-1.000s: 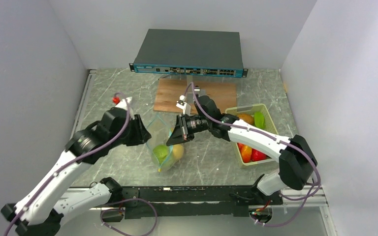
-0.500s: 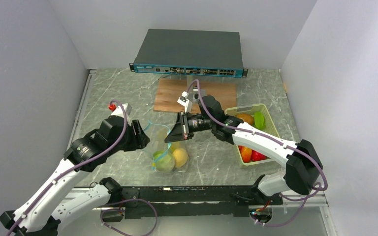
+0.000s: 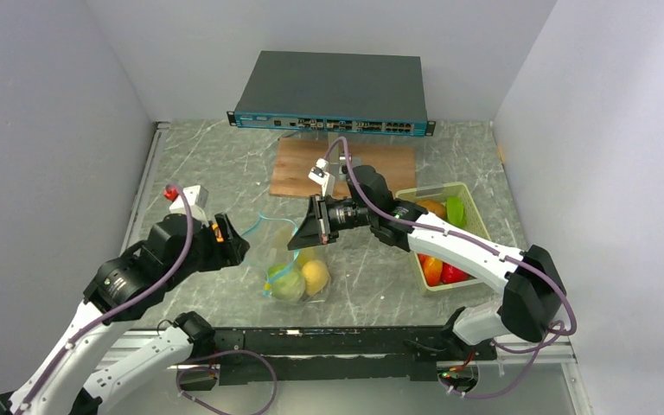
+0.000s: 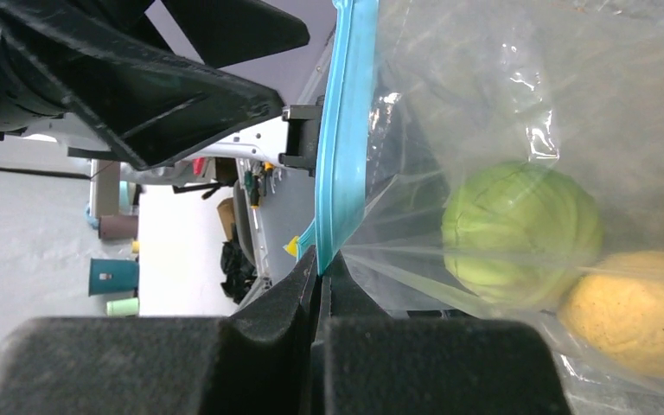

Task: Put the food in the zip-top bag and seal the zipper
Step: Adjust the zipper food storage bag at the center of the board.

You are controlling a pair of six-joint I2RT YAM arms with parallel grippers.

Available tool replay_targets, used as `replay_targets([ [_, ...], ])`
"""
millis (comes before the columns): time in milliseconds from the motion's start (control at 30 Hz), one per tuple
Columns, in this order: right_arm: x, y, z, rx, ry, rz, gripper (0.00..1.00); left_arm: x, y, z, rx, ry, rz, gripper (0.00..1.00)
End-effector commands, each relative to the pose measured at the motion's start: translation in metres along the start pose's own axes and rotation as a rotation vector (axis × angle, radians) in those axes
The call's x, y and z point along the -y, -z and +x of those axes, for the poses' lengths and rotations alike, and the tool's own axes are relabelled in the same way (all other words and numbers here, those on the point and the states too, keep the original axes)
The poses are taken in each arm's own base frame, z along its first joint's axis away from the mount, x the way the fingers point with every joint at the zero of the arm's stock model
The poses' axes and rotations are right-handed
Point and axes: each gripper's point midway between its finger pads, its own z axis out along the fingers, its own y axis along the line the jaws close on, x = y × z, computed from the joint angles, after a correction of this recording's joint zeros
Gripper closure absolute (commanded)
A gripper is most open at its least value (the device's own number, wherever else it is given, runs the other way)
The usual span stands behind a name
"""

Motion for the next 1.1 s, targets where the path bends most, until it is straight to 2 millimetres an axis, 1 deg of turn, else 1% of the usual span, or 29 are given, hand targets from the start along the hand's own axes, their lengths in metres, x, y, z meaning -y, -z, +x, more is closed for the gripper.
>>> replay_targets([
  [0,-0.021,0.004,-0.015,0.042,0.084,-0.031,1.0,-0.013,-0.023,0.01,-0.023,0.004,-0.091,0.31],
  [33,-0.02,0.004,-0.014,0.038,0.081,-0.03,1.0,-0.012,-0.029,0.011,-0.025,0.005,-0.091,0.33],
  [67,-0.019,0.003,-0.013,0.034,0.078,-0.032,1.0,-0.013,-0.033,0.013,-0.026,0.008,-0.099,0.33],
  [133,-0.019,0.002,-0.012,0.027,0.073,-0.041,1.0,-0.014,-0.041,0.013,-0.027,0.012,-0.119,0.31],
  [200,-0.016,0.001,-0.009,0.022,0.065,-0.036,1.0,-0.011,-0.049,0.014,-0.031,0.006,-0.113,0.31],
  [233,-0.016,0.001,-0.009,0.025,0.064,-0.033,1.0,-0.009,-0.053,0.015,-0.034,0.004,-0.106,0.32],
  [267,-0.018,0.0,-0.011,0.037,0.075,-0.043,1.0,-0.009,-0.056,0.016,-0.04,0.0,-0.107,0.36],
  [333,-0.02,0.001,-0.012,0.038,0.078,-0.046,1.0,-0.009,-0.059,0.017,-0.051,-0.012,-0.115,0.49],
  [400,-0.019,0.0,-0.009,0.036,0.094,-0.037,1.0,-0.008,-0.06,0.015,-0.047,-0.03,-0.105,0.71],
  [433,-0.016,-0.001,-0.008,0.036,0.094,-0.021,1.0,-0.007,-0.058,0.013,-0.042,-0.042,-0.094,0.85],
  [467,-0.015,-0.002,-0.006,0.027,0.09,-0.009,1.0,-0.005,-0.055,0.01,-0.036,-0.058,-0.086,0.92],
  [500,-0.013,-0.002,-0.005,0.021,0.092,-0.003,1.0,-0.006,-0.05,0.006,-0.028,-0.077,-0.086,0.97],
  [533,-0.013,-0.003,-0.005,0.02,0.097,0.002,1.0,-0.009,-0.044,0.003,-0.029,-0.098,-0.099,1.0],
  [600,-0.011,-0.005,-0.008,0.026,0.124,0.039,1.0,-0.01,-0.032,-0.007,-0.008,-0.129,-0.104,1.0],
  [633,-0.007,-0.006,-0.011,0.03,0.137,0.078,1.0,-0.01,-0.025,-0.008,-0.016,-0.15,-0.1,1.0],
  [700,0.0,-0.006,-0.014,0.038,0.181,0.151,0.92,-0.008,-0.016,-0.01,-0.028,-0.177,-0.084,1.0],
  [767,0.003,-0.004,-0.016,0.047,0.204,0.195,0.76,-0.007,-0.011,-0.006,-0.046,-0.176,-0.066,1.0],
  [833,0.002,0.0,-0.018,0.05,0.225,0.211,0.63,-0.004,-0.01,0.0,-0.057,-0.158,-0.033,1.0],
  [900,0.004,0.004,-0.018,0.044,0.242,0.238,0.52,-0.001,-0.013,0.006,-0.057,-0.143,-0.002,1.0],
  [1000,0.006,0.016,-0.022,0.045,0.302,0.307,0.41,-0.004,-0.019,0.013,-0.058,-0.142,0.004,1.0],
  [1067,0.008,0.027,-0.029,0.078,0.34,0.362,0.38,-0.006,-0.023,0.015,-0.064,-0.172,-0.003,1.0],
])
